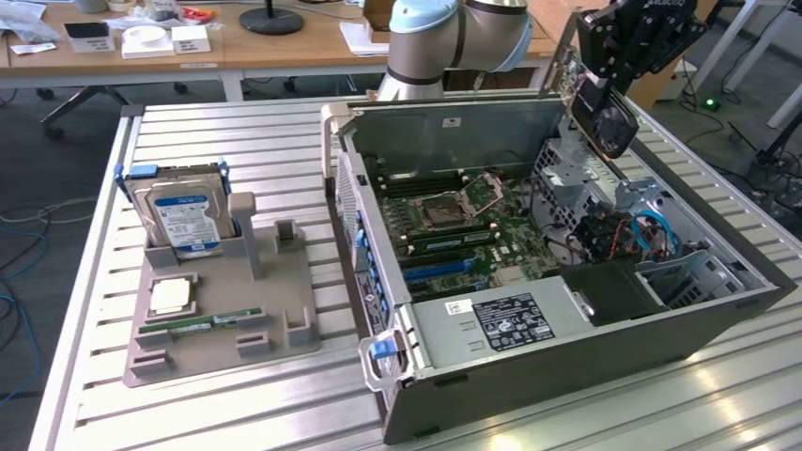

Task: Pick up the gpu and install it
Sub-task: 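Insert the gpu into the slot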

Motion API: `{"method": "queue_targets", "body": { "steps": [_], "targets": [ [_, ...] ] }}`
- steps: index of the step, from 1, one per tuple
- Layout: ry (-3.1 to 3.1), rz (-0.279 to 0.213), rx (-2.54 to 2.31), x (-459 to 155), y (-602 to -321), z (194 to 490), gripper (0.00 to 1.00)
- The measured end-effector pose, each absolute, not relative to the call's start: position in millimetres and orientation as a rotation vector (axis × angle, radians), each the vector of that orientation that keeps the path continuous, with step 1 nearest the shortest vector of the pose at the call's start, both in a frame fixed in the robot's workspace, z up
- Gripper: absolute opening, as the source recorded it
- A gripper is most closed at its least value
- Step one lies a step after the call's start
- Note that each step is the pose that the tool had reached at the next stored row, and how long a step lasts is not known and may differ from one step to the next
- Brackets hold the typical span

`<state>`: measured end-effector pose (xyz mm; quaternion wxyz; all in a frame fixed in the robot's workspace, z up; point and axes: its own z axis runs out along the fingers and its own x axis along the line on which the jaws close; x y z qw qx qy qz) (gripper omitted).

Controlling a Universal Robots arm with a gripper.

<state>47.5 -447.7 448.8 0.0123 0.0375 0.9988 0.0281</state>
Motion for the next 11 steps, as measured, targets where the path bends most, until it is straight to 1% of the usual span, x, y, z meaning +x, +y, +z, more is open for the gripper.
{"method": "queue_targets", "body": {
  "steps": [11],
  "targets": [
    [3.114,0.088,0.116,47.6,-447.7,448.8,0.27]
  ]
}}
